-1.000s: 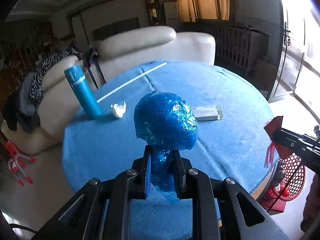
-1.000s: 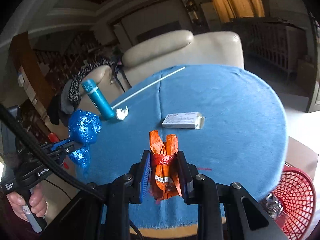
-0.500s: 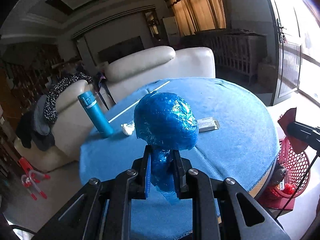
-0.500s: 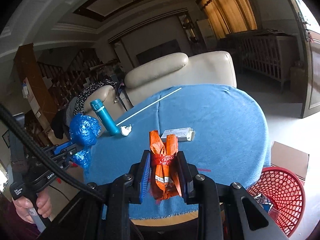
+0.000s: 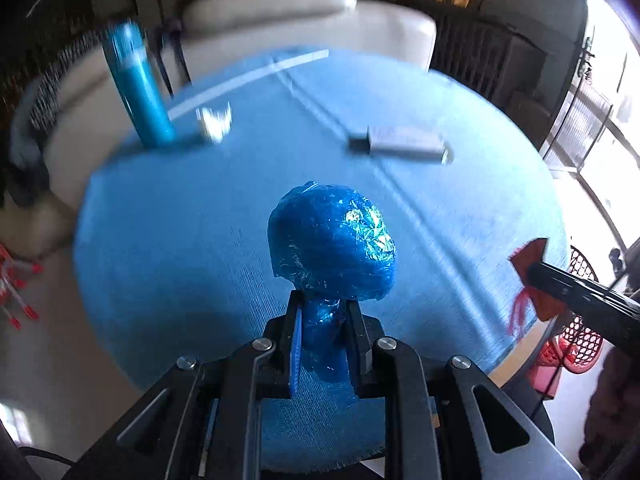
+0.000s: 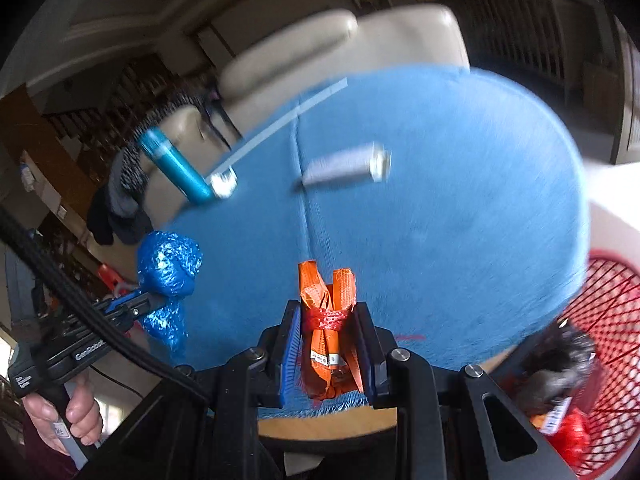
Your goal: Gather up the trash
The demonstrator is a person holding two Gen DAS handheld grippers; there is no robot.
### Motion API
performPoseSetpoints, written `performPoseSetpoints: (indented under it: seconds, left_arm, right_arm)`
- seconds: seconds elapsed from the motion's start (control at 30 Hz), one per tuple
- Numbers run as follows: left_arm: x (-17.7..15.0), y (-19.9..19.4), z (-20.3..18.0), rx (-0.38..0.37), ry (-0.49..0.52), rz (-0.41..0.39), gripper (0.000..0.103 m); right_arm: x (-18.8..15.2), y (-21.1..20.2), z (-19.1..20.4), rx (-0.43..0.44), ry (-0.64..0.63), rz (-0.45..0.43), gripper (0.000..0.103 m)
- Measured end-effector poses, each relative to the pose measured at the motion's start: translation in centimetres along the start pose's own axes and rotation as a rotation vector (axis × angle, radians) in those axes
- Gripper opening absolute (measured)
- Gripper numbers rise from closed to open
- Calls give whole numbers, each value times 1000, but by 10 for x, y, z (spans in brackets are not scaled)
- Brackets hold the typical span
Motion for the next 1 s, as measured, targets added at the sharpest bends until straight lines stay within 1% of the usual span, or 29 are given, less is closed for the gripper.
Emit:
performPoseSetpoints:
  seconds: [0.1, 0.23, 0.27, 0.3, 0.33, 0.37, 0.4, 0.43, 0.53, 0.63, 0.73, 0.77, 0.8, 0.83, 0.87, 0.9, 0.97, 1.0]
  left_arm:
    - [-8, 25, 7, -47, -26, 59, 21]
    - [-7, 30, 4, -90, -25, 47, 25]
    - [-6, 30, 3, -100, -27, 50, 31]
    - [-6, 30, 1, -114, -29, 58, 44]
    - [-7, 30, 3, -120, -32, 59, 51]
    - [-6, 28, 3, -127, -35, 52, 59]
    - [-6, 25, 2, -128, -32, 42, 61]
    - [-7, 24, 2, -128, -27, 40, 61]
    - [-10, 20, 3, -128, -32, 40, 61]
    - [-14, 15, 3, -152, -48, 32, 61]
    - [-15, 11, -1, -172, -41, 28, 62]
    - [-15, 9, -4, -180, -32, 23, 62]
    - [-14, 7, -6, -188, -26, 17, 62]
    - [-14, 5, -8, -197, -19, 9, 63]
    - [-14, 3, -10, -204, -14, 2, 65]
    - [-14, 2, -12, -210, -10, -4, 65]
    - [-12, 2, -14, -213, -4, -6, 66]
    - [-12, 4, -14, -207, -2, -2, 66]
  right_arm:
    - [-2, 30, 8, 6, -11, 39, 28]
    - [0, 48, 22, 14, -39, 42, 30]
    - [2, 51, 25, 14, -42, 46, 31]
    - [3, 53, 27, 26, -36, 56, 34]
    - [3, 55, 27, 45, -14, 69, 37]
    - [3, 55, 25, 58, 12, 76, 50]
    - [4, 52, 21, 74, 44, 68, 69]
    - [5, 49, 19, 86, 65, 51, 71]
    - [4, 39, 7, 94, 96, 22, 71]
    - [3, 28, -2, 105, 125, -5, 71]
    - [4, 25, -2, 86, 101, -21, 69]
    - [4, 26, -1, 75, 94, -16, 65]
    - [3, 29, 0, 66, 87, -8, 57]
    - [1, 32, 3, 64, 78, 2, 53]
    - [1, 34, 5, 62, 69, 6, 45]
    - [0, 37, 7, 49, 55, 6, 41]
    - [-3, 43, 9, 20, 41, 7, 41]
    - [-5, 46, 10, 23, 41, 16, 41]
Point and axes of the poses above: each gripper's, at about its wrist camera, not at the fingertips, and y roughly the way its jaws point, z to its left, x to its top, the point moved 10 cm from there along y, roughly the way its jaws point, and after that the axes turned 13 degrees about -x, right-handed, at the moved point
